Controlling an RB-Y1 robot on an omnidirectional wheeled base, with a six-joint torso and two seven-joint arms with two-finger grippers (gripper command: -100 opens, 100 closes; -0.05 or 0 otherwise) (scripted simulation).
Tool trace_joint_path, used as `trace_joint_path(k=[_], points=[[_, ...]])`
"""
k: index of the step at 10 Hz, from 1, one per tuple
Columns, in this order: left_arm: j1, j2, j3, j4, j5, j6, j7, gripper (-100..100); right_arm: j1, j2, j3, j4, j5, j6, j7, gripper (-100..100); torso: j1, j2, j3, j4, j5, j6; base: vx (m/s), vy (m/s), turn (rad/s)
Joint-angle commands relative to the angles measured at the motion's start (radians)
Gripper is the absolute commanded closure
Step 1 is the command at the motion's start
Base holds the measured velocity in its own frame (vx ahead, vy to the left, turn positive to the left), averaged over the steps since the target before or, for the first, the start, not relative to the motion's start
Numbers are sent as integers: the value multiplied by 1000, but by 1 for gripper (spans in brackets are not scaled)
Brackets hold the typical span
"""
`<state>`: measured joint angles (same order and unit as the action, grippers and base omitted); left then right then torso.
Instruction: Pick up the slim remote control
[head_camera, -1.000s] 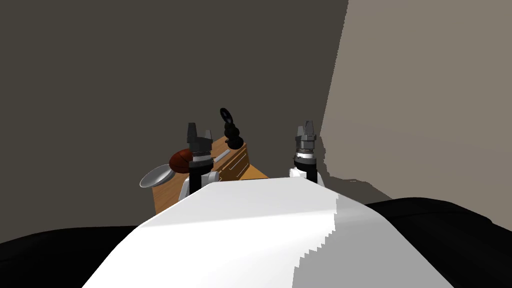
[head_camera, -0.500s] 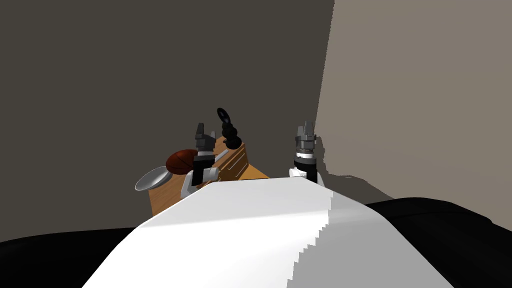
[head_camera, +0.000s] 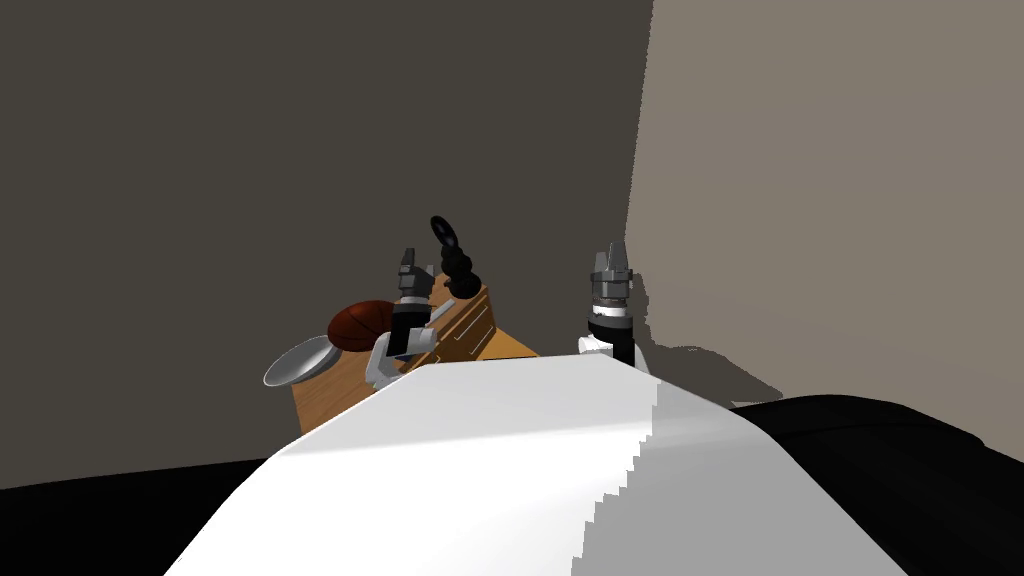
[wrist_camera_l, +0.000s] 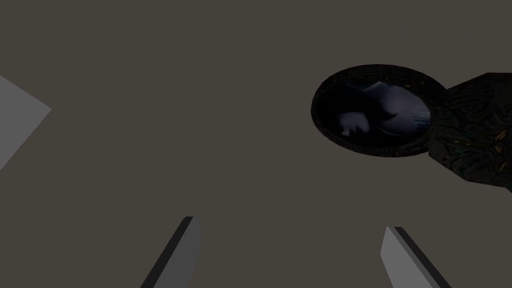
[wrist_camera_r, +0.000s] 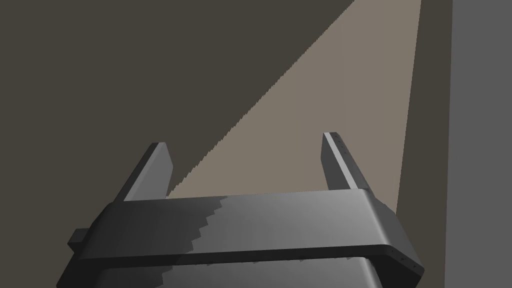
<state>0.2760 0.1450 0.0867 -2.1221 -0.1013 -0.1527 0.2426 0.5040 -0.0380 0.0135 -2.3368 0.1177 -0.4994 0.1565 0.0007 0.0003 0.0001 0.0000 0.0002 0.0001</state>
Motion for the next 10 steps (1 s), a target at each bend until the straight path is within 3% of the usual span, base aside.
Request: trace_joint_path(k=[1, 4, 5, 6, 7, 8, 10], points=[[-15, 1, 1, 16, -1, 40, 8, -100, 0, 0, 0, 0, 0, 0, 0, 0, 0, 0, 0, 0, 0, 0, -10, 7, -32], [-90, 26, 25, 102, 5, 121, 46, -100, 0, 0, 0, 0, 0, 0, 0, 0, 0, 0, 0, 0, 0, 0, -10, 6, -52], [-90, 26, 25, 102, 5, 149, 46, -100, 0, 0, 0, 0, 0, 0, 0, 0, 0, 0, 0, 0, 0, 0, -8, 9, -39], [-130, 39, 38, 149, 9, 178, 66, -100, 0, 0, 0, 0, 0, 0, 0, 0, 0, 0, 0, 0, 0, 0, -14, 8, -66], [-130, 39, 38, 150, 9, 203, 66, -100, 0, 0, 0, 0, 0, 0, 0, 0, 0, 0, 0, 0, 0, 0, -10, 9, -34], [-170, 51, 51, 190, 14, 233, 86, -100, 0, 0, 0, 0, 0, 0, 0, 0, 0, 0, 0, 0, 0, 0, -10, 10, -64], [-170, 51, 51, 200, 14, 266, 86, -100, 0, 0, 0, 0, 0, 0, 0, 0, 0, 0, 0, 0, 0, 0, -4, 5, -20]])
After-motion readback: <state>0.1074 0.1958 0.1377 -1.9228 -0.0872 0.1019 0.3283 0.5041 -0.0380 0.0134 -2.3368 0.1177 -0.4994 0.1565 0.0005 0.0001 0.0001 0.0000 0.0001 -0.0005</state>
